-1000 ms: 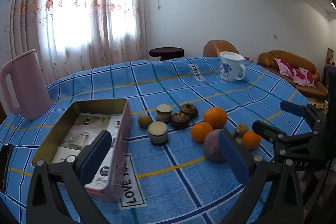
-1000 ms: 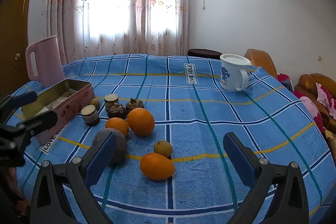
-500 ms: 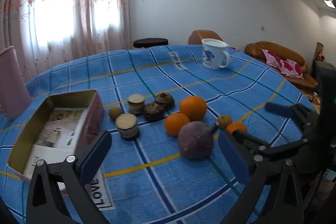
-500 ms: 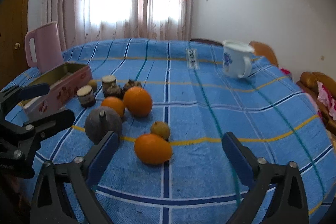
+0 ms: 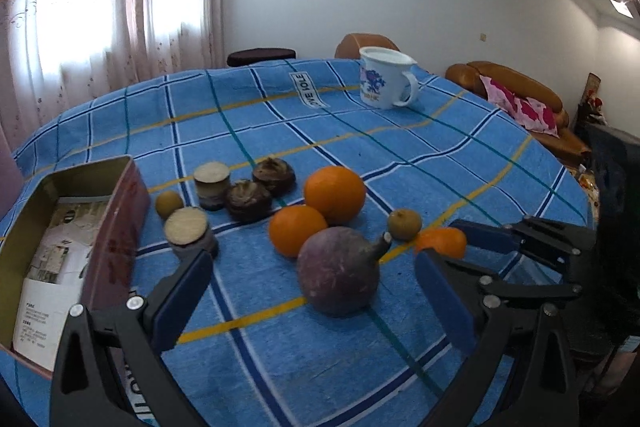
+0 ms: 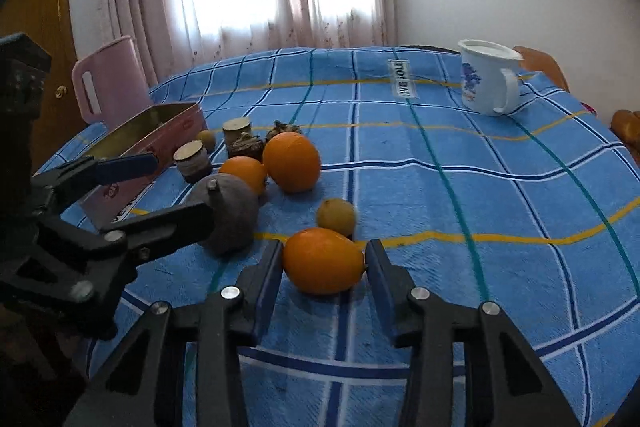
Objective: Organize fruits
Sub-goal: 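Grasp the large purple fruit with the left gripper while the right gripper grasps an orange, then carry the purple fruit and orange over the tin and open both grippers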
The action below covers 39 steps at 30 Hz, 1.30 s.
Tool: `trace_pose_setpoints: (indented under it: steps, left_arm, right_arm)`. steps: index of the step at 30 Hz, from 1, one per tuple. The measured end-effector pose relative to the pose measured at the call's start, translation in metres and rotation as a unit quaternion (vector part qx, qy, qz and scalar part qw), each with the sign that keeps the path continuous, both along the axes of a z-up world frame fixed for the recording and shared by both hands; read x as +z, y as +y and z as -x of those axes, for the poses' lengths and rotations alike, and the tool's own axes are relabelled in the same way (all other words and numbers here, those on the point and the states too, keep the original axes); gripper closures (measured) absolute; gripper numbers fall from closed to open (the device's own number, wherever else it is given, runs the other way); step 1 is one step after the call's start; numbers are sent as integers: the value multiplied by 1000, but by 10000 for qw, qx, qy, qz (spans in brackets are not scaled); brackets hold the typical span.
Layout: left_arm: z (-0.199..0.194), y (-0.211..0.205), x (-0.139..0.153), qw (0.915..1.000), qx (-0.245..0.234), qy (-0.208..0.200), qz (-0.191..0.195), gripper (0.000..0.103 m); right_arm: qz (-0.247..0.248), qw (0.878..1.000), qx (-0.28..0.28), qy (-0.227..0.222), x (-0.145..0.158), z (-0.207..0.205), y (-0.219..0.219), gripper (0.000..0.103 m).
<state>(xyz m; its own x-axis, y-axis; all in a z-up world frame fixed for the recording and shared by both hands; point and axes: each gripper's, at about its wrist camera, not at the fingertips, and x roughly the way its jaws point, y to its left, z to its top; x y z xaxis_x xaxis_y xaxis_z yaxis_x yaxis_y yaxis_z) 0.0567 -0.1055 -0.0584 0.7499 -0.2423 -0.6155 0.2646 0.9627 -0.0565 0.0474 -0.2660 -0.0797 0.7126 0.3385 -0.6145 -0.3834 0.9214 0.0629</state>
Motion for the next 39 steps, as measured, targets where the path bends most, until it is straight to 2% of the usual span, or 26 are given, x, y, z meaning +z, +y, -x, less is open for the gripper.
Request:
trace_pose_setpoints:
  steps: [2, 7, 10, 11, 17, 25, 32, 39]
  left_arm:
    - [-4, -2, -2, 10000, -33, 87, 18, 2]
    - [-15, -7, -14, 9986, -117, 511, 89, 20]
    - [-15, -4, -16, 9978, -192, 581, 237, 50]
    - [-14, -3, -16, 9974, -268, 594, 313, 51]
    - [-4, 5, -12, 9984, -189, 415, 349, 51]
    - [13, 20, -2, 9999, 48, -27, 110, 51]
    - [22, 44, 7, 9987, 349, -380, -9, 51]
    - [30, 76, 16, 9957, 695, -608, 67, 51]
  right_arm:
    - [8, 9999, -129, -65, 2, 1, -7, 59]
    - [-96, 9996, -226, -151, 4, 0, -18, 59]
    - [-104, 9995, -182, -222, 4, 3, -16, 59]
    - [-113, 9995, -166, -243, 4, 4, -15, 59]
    - [-119, 9991, -110, -403, 10, 8, -8, 59]
    - [-122, 9980, -24, -614, 20, 11, 8, 59]
    - [-71, 9964, 238, -812, 31, 8, 35, 59]
    - [-36, 9938, 577, -946, 43, 2, 67, 59]
